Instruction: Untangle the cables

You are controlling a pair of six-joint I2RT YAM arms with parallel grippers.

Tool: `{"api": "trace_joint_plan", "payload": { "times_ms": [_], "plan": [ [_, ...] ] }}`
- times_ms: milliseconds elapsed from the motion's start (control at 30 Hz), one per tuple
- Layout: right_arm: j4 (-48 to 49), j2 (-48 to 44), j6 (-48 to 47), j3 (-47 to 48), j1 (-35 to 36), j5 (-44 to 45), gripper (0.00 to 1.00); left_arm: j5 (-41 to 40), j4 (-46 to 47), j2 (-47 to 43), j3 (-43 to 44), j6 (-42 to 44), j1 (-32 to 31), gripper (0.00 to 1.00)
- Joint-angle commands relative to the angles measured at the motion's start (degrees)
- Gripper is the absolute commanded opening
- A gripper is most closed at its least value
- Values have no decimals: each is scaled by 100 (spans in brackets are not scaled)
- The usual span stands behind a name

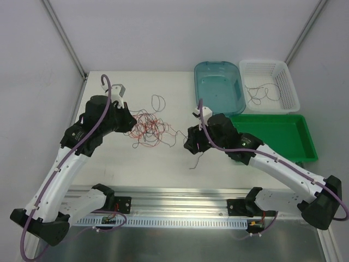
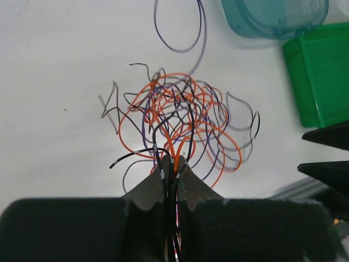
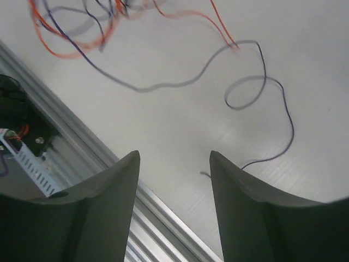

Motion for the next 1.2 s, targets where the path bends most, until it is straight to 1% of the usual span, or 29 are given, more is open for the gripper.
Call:
{"api": "trace_joint_plan", "payload": {
  "times_ms": [0,33,133,233,367,533,600,667,833,1033,1100,1167],
  "plan": [
    [1045,-281,-241,187,-54,-811,58,844,-208,164,-132,456,-112,0],
    [1168,-272,-398,204,-63,-935,58,932,-199,172,-106,509,-138,0],
    [1459,-97,-469,362,-80,-1269,58,1179,-181,304,-9,755,-218,0],
    [2072,97,-522,406,-80,-1812,58,1372,-164,392,105,869,-270,0],
    [2557,431,-575,520,-71,-2166,58,1636,-120,419,176,931,-358,0],
    [3145,1088,-444,731,-63,-2473,58,1776,-76,436,246,922,-464,0],
    [3278,1248,-426,767,-80,-2448,58,1812,-76,445,290,914,-525,0],
    [3366,1441,-478,775,-80,-2220,58,1821,-76,454,334,922,-560,0],
    [3384,1758,-593,898,-106,-2210,55,1839,-58,489,448,878,-622,0],
    [3524,2092,-610,960,-98,-2289,47,1804,-32,506,545,799,-719,0],
    [3638,2171,-602,951,-115,-2298,43,1812,-32,533,554,790,-745,0],
    [3674,2215,-602,978,-107,-2307,40,1821,-23,550,554,755,-789,0]
  ]
}}
